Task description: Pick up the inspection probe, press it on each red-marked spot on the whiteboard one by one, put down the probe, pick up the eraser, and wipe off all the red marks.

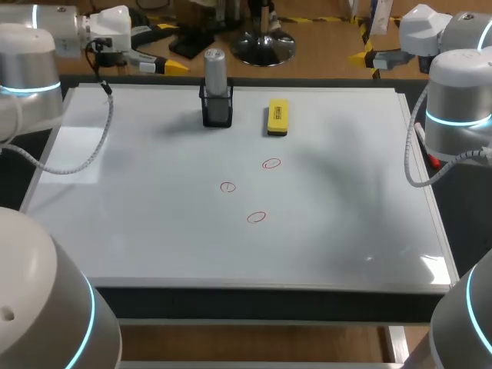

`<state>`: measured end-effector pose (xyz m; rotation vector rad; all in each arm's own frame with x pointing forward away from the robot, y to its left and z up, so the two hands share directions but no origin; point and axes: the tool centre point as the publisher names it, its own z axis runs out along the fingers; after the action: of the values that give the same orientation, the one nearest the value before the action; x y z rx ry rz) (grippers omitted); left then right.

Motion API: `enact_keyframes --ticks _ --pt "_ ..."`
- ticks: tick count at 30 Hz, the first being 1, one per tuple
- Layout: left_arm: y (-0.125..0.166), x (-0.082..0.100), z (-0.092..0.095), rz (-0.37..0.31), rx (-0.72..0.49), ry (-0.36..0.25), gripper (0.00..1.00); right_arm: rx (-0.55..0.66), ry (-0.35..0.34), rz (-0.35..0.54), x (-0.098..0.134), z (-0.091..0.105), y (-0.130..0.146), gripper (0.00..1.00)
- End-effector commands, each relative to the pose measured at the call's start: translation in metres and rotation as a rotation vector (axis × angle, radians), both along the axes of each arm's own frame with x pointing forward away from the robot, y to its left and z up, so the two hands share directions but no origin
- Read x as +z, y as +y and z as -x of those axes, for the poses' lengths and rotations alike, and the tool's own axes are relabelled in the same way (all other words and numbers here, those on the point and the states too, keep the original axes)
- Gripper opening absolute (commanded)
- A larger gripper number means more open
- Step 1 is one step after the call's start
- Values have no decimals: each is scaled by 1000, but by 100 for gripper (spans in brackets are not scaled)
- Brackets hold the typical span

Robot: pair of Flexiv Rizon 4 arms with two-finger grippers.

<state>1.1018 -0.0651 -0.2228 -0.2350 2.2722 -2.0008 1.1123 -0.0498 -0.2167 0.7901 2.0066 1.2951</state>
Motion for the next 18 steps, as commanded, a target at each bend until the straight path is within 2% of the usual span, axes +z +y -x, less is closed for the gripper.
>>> enact_keyframes --ticks 1,5,12,18 --pt "-10 -12 -12 22 -155 15 100 1 0 0 0 0 0 100" --pt "-19 -17 -13 49 -195 20 100 1 0 0 0 0 0 100" --pt "-40 -27 -9 54 -242 24 100 1 0 0 0 0 0 100" --pt "-53 -36 -6 67 -267 50 100 1 0 0 0 0 0 100"
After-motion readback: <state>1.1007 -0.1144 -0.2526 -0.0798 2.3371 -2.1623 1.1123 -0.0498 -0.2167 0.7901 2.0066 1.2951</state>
